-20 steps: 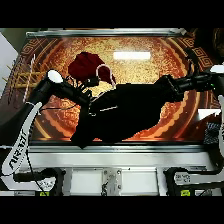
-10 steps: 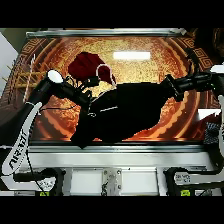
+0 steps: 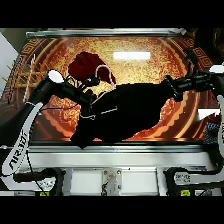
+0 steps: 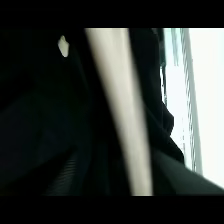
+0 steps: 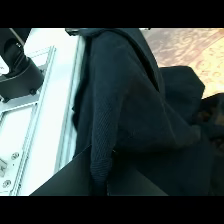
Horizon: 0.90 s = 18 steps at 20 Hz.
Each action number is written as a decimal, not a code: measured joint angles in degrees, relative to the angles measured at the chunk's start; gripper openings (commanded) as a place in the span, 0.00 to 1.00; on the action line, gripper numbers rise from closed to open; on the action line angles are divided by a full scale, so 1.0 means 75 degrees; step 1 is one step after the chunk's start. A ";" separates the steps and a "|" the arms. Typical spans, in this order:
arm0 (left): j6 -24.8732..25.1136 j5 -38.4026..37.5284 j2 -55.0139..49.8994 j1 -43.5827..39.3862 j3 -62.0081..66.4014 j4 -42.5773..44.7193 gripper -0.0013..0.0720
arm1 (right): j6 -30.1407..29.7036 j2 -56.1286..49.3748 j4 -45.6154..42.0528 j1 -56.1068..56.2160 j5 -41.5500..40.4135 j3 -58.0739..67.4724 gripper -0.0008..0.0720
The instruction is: Fold the clothes and pants, and hang the long-sleeved shirts on hangers.
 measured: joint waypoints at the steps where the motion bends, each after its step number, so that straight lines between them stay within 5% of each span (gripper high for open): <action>1: -0.0233 0.0009 0.0000 0.0003 0.0000 0.0105 0.63 | -0.0003 0.0000 0.0003 0.0000 -0.0003 0.0000 0.03; 5: -0.1093 0.0064 0.0000 0.0079 0.0000 0.0341 0.64 | -0.0012 0.0000 0.0023 -0.0009 -0.0012 0.0000 0.03; 7: -0.1574 0.0064 0.0000 0.0224 0.0000 0.0373 0.98 | -0.0032 0.0000 0.0047 -0.0009 -0.0012 0.0000 0.03; 18: -0.3433 0.0207 0.0361 0.1381 0.0000 -0.0321 0.98 | 0.0058 0.0000 0.0017 -0.0009 -0.0248 0.0000 0.03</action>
